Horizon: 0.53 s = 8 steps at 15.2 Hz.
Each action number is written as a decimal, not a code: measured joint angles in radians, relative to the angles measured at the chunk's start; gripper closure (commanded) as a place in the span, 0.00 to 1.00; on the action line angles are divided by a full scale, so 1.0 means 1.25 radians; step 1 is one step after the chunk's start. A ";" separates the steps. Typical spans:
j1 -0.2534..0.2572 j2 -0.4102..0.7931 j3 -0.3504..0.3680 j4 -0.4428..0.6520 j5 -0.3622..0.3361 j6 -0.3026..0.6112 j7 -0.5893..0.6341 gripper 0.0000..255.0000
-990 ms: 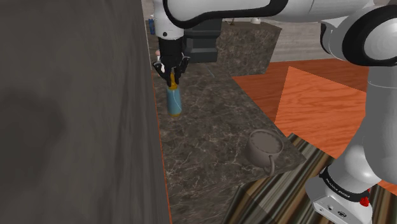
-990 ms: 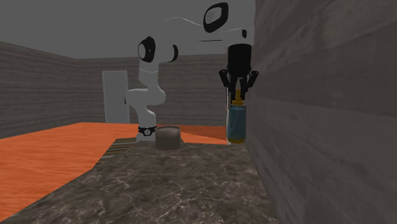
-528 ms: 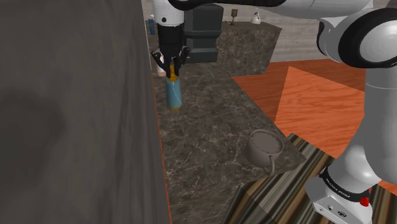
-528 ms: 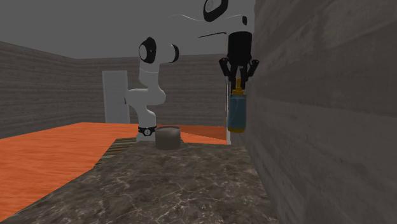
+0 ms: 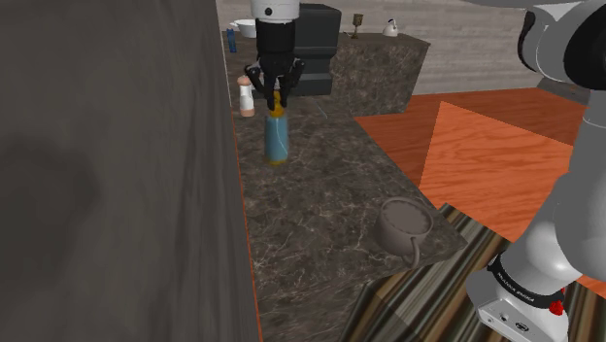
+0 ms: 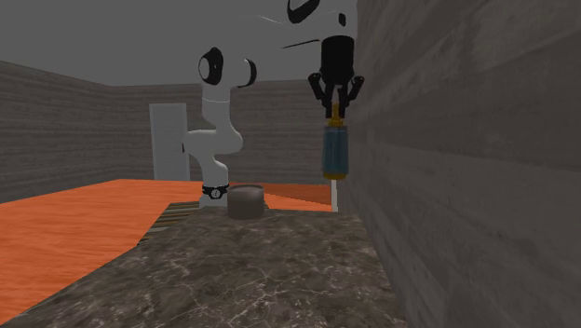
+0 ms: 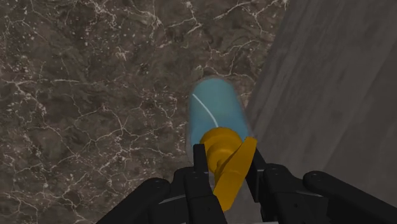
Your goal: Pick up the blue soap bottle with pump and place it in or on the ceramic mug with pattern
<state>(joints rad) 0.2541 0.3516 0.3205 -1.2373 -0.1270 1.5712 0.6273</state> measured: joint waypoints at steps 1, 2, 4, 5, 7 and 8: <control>-0.011 -0.046 0.002 -0.064 0.013 0.020 -0.003 1.00; -0.021 -0.079 0.002 -0.107 0.023 0.032 -0.009 1.00; -0.039 -0.157 0.001 -0.198 0.047 0.048 -0.023 1.00; -0.045 -0.193 0.000 -0.237 0.059 0.053 -0.029 1.00; -0.056 -0.275 -0.005 -0.320 0.084 0.058 -0.046 1.00; -0.059 -0.305 -0.008 -0.354 0.093 0.064 -0.051 1.00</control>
<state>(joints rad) 0.1805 -0.0299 0.3110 -1.6792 -0.0102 1.6514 0.5632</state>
